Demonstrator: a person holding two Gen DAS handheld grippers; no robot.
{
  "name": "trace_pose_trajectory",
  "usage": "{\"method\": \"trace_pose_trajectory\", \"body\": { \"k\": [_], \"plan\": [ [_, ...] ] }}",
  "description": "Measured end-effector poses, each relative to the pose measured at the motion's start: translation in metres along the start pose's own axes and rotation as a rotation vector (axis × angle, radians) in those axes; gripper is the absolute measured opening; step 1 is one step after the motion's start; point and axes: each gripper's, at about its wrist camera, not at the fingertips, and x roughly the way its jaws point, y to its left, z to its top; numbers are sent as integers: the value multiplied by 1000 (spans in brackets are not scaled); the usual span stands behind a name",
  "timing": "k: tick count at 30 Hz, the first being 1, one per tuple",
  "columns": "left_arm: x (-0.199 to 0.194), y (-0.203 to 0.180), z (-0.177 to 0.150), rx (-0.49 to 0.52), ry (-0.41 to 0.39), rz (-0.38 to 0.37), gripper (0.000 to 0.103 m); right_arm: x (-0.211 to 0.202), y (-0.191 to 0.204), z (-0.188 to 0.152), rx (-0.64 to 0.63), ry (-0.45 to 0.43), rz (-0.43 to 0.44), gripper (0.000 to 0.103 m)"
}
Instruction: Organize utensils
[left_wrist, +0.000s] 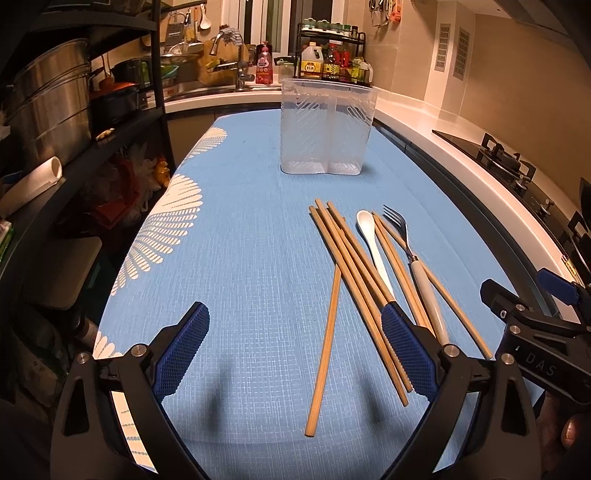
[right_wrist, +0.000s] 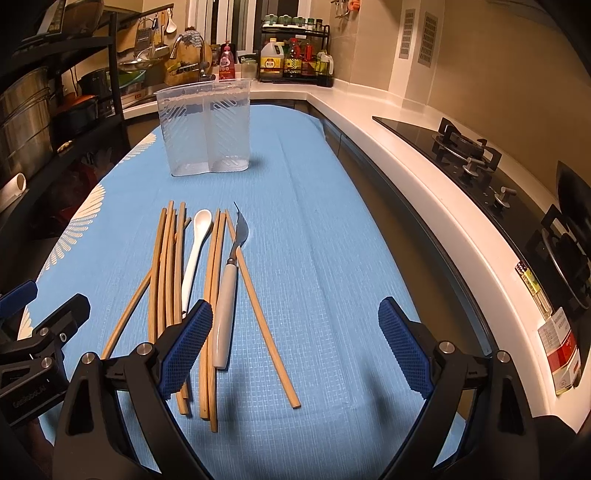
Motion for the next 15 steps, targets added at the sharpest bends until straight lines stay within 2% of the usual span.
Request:
{"method": "trace_pose_trajectory", "body": {
  "k": [15],
  "plan": [
    [-3, -1, 2, -7, -10, -4, 92, 1, 0, 1, -5, -2, -2, 89]
  ]
}}
